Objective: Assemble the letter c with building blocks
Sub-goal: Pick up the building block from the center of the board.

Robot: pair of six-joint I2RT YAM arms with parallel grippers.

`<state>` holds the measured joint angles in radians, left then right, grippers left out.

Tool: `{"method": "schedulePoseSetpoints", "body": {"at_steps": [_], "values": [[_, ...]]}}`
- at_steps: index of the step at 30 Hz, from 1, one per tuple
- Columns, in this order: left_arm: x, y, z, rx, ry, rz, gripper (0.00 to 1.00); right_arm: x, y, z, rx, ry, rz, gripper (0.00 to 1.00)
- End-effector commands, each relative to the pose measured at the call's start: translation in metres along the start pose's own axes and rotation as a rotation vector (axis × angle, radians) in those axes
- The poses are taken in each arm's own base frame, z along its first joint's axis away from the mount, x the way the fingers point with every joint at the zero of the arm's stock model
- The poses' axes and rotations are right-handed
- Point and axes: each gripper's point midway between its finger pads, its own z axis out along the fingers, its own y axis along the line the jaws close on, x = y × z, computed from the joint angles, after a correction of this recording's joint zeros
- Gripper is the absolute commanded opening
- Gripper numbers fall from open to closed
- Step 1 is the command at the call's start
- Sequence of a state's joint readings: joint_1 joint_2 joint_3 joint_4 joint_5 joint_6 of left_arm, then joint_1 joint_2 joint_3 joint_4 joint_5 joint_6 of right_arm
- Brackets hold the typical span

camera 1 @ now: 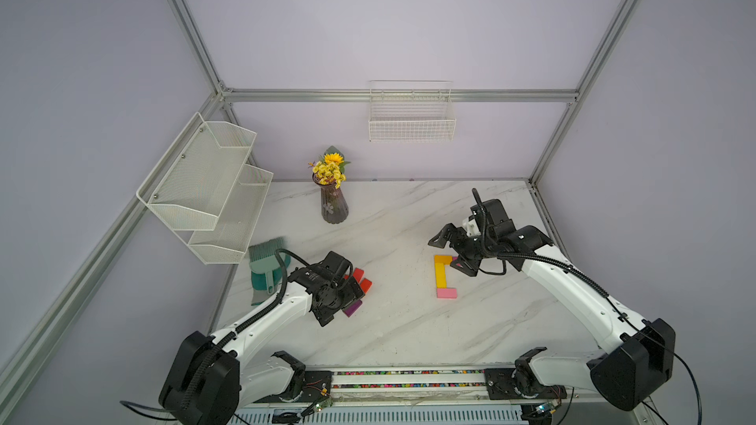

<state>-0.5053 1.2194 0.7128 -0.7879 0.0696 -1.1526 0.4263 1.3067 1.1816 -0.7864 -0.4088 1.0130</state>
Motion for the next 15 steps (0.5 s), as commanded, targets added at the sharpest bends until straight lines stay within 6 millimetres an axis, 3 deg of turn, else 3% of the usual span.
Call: {"method": "schedulePoseSetpoints", "body": {"at_steps": [1,7,15], "values": [[-0.012,-0.006,0.006,-0.024,-0.048,0.063,1.0,0.008,0.004,-0.006,-0.023,0.041,-0.002,0.97],[-0.017,-0.018,0.013,-0.025,-0.056,0.153,1.0,0.005,0.013,-0.009,-0.053,0.056,0.0,0.97],[0.0,-0.03,0.031,-0.004,-0.025,0.258,1.0,0.004,0.017,-0.004,-0.075,0.08,0.03,0.97]]}}
